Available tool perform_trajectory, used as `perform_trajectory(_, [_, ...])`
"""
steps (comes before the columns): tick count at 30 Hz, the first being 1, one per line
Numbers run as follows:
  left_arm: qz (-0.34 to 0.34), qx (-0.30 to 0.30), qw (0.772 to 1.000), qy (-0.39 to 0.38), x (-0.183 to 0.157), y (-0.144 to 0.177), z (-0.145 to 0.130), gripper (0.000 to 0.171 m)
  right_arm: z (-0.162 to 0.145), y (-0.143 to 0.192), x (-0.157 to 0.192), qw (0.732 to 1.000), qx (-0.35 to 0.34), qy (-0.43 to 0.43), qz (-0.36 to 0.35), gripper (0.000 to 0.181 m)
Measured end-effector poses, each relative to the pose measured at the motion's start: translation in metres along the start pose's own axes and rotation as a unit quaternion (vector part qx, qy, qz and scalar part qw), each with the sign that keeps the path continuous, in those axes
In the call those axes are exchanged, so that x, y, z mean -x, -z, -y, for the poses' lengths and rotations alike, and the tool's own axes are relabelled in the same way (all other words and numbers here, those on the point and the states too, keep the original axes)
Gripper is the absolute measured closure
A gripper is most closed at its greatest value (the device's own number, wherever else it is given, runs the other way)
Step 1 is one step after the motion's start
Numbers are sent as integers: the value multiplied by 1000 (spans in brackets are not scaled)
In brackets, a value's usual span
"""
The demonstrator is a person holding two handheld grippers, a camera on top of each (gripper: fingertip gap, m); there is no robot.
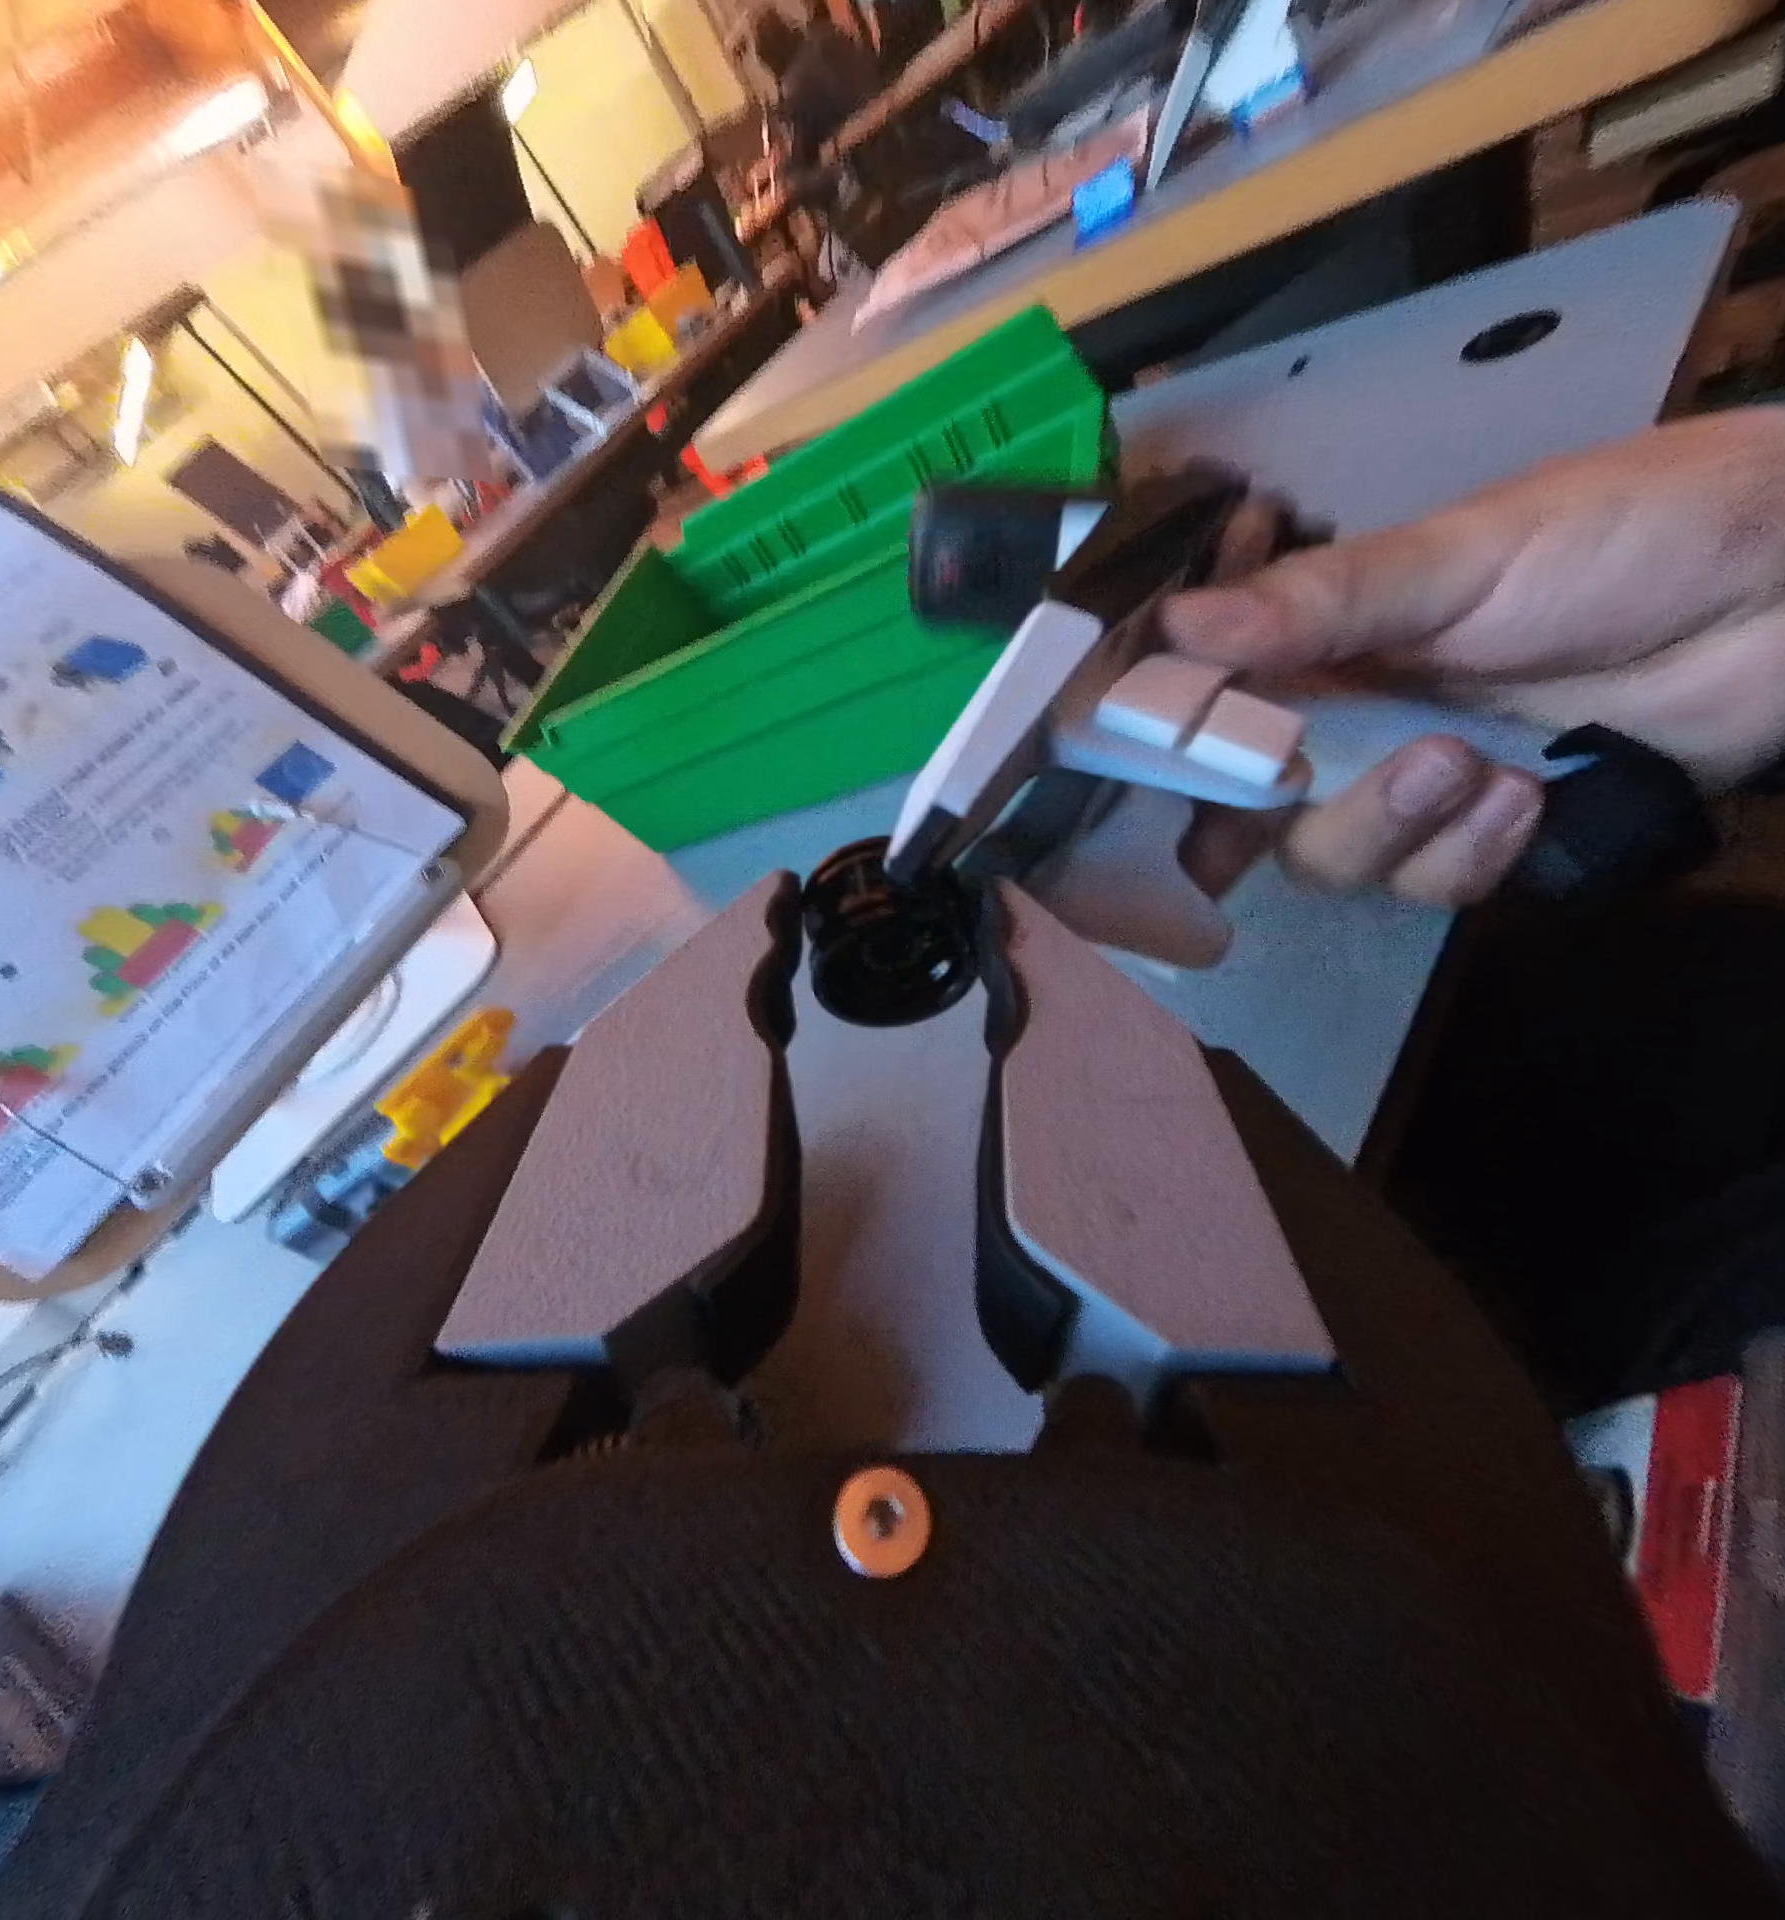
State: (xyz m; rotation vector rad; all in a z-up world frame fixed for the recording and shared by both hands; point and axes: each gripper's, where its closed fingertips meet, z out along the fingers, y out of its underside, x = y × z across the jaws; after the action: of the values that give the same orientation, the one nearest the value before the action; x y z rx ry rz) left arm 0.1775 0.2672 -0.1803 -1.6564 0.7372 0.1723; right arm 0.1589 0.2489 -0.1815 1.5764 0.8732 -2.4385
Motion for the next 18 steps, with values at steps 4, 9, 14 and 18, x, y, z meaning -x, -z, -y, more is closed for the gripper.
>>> perform_trajectory(4, [-35, 38, 998, 45, -9, -7, -26, 137, -5, 9, -29, 942, 82, 241, -221, 153])
perform_trajectory(9, [-37, 56, 997, 25, -14, -14, -42, 137, -9, 9, -34, 893, 107, 338, -276, 153])
perform_trajectory(14, [-100, 84, 991, 22, -36, -19, -65, 138, -10, 24, -42, 854, 140, 388, -318, 154])
perform_trajectory(18, [-121, 100, 987, 35, -41, -20, -69, 138, -12, 36, -47, 816, 175, 433, -341, 158])
